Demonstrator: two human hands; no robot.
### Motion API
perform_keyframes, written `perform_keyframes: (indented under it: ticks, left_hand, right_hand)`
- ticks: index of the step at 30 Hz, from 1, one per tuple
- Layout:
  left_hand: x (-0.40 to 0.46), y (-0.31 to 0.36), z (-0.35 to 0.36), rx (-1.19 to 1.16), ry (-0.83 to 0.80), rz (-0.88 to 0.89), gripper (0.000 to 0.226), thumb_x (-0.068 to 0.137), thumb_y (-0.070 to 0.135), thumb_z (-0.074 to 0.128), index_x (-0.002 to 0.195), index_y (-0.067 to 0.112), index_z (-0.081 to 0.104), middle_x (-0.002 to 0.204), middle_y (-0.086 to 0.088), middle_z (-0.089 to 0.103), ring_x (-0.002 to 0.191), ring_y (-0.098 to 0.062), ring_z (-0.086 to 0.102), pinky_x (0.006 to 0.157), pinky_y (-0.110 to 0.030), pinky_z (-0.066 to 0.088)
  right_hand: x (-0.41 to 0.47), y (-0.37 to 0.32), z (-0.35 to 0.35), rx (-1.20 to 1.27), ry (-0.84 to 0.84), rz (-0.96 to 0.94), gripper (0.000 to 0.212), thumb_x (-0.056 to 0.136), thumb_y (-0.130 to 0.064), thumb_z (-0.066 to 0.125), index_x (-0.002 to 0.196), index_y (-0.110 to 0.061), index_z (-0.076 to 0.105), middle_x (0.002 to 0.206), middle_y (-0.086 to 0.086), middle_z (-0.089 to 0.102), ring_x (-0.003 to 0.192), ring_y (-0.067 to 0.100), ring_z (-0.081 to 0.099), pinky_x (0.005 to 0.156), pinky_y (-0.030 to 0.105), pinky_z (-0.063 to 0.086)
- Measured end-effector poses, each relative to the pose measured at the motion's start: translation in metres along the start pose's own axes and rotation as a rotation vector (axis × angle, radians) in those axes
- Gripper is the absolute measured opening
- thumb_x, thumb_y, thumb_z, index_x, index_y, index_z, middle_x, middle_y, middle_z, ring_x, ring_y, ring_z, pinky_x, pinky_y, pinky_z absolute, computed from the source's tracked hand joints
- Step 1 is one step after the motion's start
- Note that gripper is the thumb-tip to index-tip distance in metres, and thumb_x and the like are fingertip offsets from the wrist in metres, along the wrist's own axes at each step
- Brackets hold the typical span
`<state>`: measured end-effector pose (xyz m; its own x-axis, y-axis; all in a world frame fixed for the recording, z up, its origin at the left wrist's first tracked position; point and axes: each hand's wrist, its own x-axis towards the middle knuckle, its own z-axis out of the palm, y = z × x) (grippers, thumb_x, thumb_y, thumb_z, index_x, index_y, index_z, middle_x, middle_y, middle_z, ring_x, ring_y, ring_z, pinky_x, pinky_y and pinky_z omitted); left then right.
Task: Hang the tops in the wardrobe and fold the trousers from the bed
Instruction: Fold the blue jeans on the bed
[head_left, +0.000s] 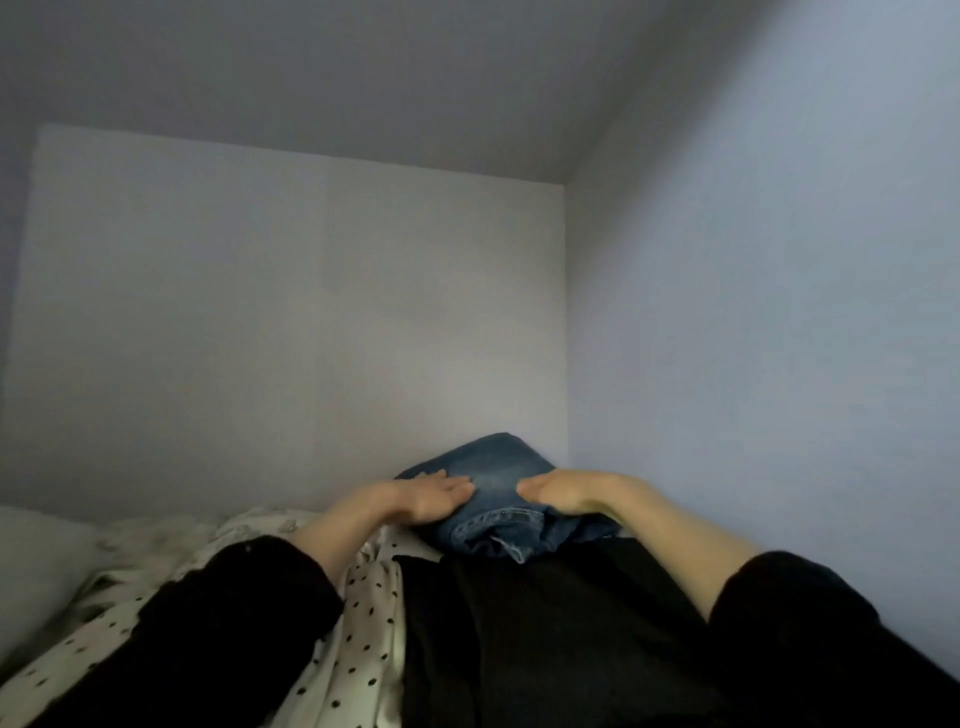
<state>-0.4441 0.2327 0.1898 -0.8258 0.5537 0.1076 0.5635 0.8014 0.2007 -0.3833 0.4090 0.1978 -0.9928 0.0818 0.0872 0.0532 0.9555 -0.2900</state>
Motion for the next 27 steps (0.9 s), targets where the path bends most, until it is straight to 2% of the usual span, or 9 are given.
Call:
perform_keyframes:
  ticks: [2,4,7,9,14,19,22,24,27]
  left_hand:
    - [-0.017,0.004,-0.006,0.022,0.085,0.033,0.050,0.103,0.034,0.018,0.147,0.011,0.023,0.156,-0.008,0.019,0.143,-0.020,0.016,0.113,-0.026,0.009]
    - [-0.036,0.006,-0.016,0.058,0.146,0.057,0.052,0.102,0.036,0.028,0.146,0.008,0.027,0.153,-0.009,0.027,0.140,-0.020,0.026,0.111,-0.025,0.017]
    - [-0.064,0.011,-0.035,0.084,0.211,0.088,0.054,0.099,0.037,0.039,0.145,0.010,0.029,0.150,-0.008,0.033,0.136,-0.021,0.034,0.110,-0.027,0.027]
    - [-0.084,0.019,-0.049,0.076,0.298,0.125,0.054,0.098,0.034,0.043,0.145,0.012,0.028,0.150,-0.007,0.033,0.137,-0.022,0.033,0.111,-0.029,0.026]
    - [-0.145,0.043,-0.046,-0.143,0.393,0.243,0.047,0.099,0.027,0.042,0.144,0.015,0.032,0.149,-0.005,0.034,0.137,-0.019,0.032,0.109,-0.028,0.025]
    - [-0.214,0.058,-0.025,-0.397,0.465,0.375,0.042,0.097,0.023,0.046,0.138,0.017,0.039,0.140,-0.003,0.046,0.130,-0.017,0.042,0.104,-0.025,0.031]
    - [-0.268,0.074,0.007,-0.603,0.432,0.478,0.038,0.096,0.019,0.048,0.134,0.017,0.043,0.133,-0.003,0.053,0.122,-0.015,0.049,0.107,-0.030,0.035]
    - [-0.306,0.088,0.029,-0.698,0.382,0.541,0.034,0.095,0.017,0.049,0.129,0.018,0.048,0.127,-0.002,0.057,0.115,-0.011,0.052,0.102,-0.027,0.038]
    - [-0.361,0.112,0.057,-0.823,0.277,0.596,0.026,0.095,0.017,0.050,0.121,0.022,0.053,0.119,0.000,0.061,0.110,-0.009,0.055,0.098,-0.031,0.044]
  right_hand:
    - [-0.009,-0.003,-0.004,-0.023,0.025,0.000,0.053,0.101,-0.040,0.027,0.144,-0.009,0.035,0.151,0.010,0.032,0.136,0.024,0.034,0.114,0.034,0.023]
    - [-0.020,-0.007,-0.009,-0.098,0.038,-0.024,0.052,0.102,-0.039,0.024,0.145,-0.011,0.033,0.154,0.008,0.028,0.139,0.022,0.030,0.115,0.032,0.020]
    - [-0.042,-0.020,-0.024,-0.140,0.106,-0.069,0.051,0.103,-0.040,0.022,0.142,-0.011,0.038,0.151,0.008,0.033,0.136,0.023,0.033,0.110,0.030,0.024]
    - [-0.064,-0.028,-0.036,-0.133,0.197,-0.088,0.049,0.103,-0.038,0.025,0.139,-0.011,0.042,0.148,0.008,0.039,0.133,0.025,0.037,0.107,0.030,0.028]
    - [-0.137,-0.036,-0.038,-0.144,0.372,-0.033,0.043,0.100,-0.034,0.037,0.136,-0.013,0.047,0.140,0.009,0.048,0.125,0.025,0.046,0.103,0.030,0.036]
    - [-0.226,-0.048,-0.008,-0.028,0.584,0.047,0.031,0.096,-0.030,0.046,0.119,-0.017,0.062,0.123,0.010,0.062,0.114,0.027,0.055,0.097,0.031,0.043]
    - [-0.295,-0.056,0.026,0.047,0.662,0.107,0.026,0.095,-0.028,0.047,0.110,-0.017,0.065,0.113,0.007,0.067,0.107,0.025,0.059,0.092,0.029,0.045]
    - [-0.341,-0.061,0.048,0.122,0.665,0.137,0.024,0.095,-0.026,0.047,0.107,-0.017,0.066,0.109,0.004,0.068,0.104,0.021,0.061,0.086,0.023,0.042]
    - [-0.411,-0.066,0.077,0.256,0.661,0.188,0.026,0.096,-0.025,0.049,0.115,-0.015,0.064,0.111,0.004,0.067,0.098,0.014,0.059,0.073,0.011,0.035]
